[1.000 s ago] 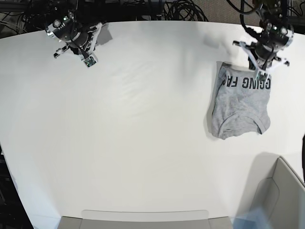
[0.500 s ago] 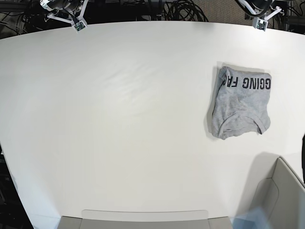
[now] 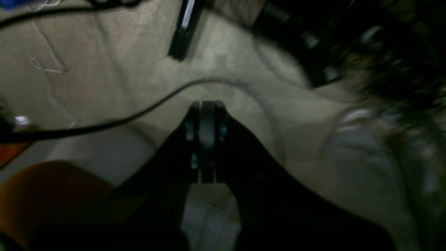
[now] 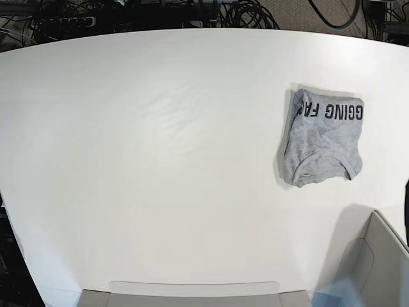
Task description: Fold the T-shirt properly
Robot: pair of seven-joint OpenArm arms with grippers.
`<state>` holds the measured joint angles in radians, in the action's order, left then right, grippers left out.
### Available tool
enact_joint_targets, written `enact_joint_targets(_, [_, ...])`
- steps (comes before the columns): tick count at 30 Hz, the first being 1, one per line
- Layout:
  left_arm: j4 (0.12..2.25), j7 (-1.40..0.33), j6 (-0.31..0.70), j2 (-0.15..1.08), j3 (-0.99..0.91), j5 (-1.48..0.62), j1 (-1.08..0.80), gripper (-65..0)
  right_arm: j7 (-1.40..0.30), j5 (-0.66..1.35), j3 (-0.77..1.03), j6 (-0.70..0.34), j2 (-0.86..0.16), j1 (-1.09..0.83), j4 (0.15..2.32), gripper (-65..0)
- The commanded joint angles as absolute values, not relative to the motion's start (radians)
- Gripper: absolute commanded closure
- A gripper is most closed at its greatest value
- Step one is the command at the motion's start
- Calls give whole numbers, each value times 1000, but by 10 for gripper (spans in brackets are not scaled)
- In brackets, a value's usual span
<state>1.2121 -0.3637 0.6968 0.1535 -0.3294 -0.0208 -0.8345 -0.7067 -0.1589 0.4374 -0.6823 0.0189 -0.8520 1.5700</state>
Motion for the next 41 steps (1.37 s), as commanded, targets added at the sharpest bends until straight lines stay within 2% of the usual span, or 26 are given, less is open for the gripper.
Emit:
enact_joint_targets(1, [1142,-320,698,160,-337,-19,-809,0,-641,-171,467,-698,33,-832,1524,0])
enact_joint_targets(7, [668,-99,698,160,-337,134,-607,0,-390,-378,680,-698,77,-615,1122,0])
enact_joint_targets(12, [271,94,698,200,-337,200,-433,0,-165,-541,920,-698,65,-463,865,0])
enact_joint_targets(16, [22,203,698,239,-332,199,-318,0,-59,-720,1090,-698,31,-357,690,0])
enact_joint_targets(20, [0,225,698,242,-332,197,-262,0,21,-848,1222,-697,-61,-274,486,0])
enact_joint_targets(23, [0,223,489,239,-332,200,-257,0,51,-931,1267,-599,-119,-239,369,0])
enact_joint_targets(25, [0,223,320,236,-331,200,-257,0,88,-995,1267,-449,-147,-226,309,0])
enact_joint_targets(27, [0,223,237,220,-331,202,-255,0,133,-1061,1267,-298,-159,-216,248,0])
enact_joint_targets(30, [0,225,223,217,-331,202,-242,0,188,-1148,1267,-124,-179,-203,185,0])
enact_joint_targets(33, [0,225,222,214,-332,199,-231,-1,197,-1213,1267,-24,-176,-189,159,0])
enact_joint_targets(41, [0,223,219,179,-337,193,-214,-13,196,-1277,1267,-8,-153,-179,142,0])
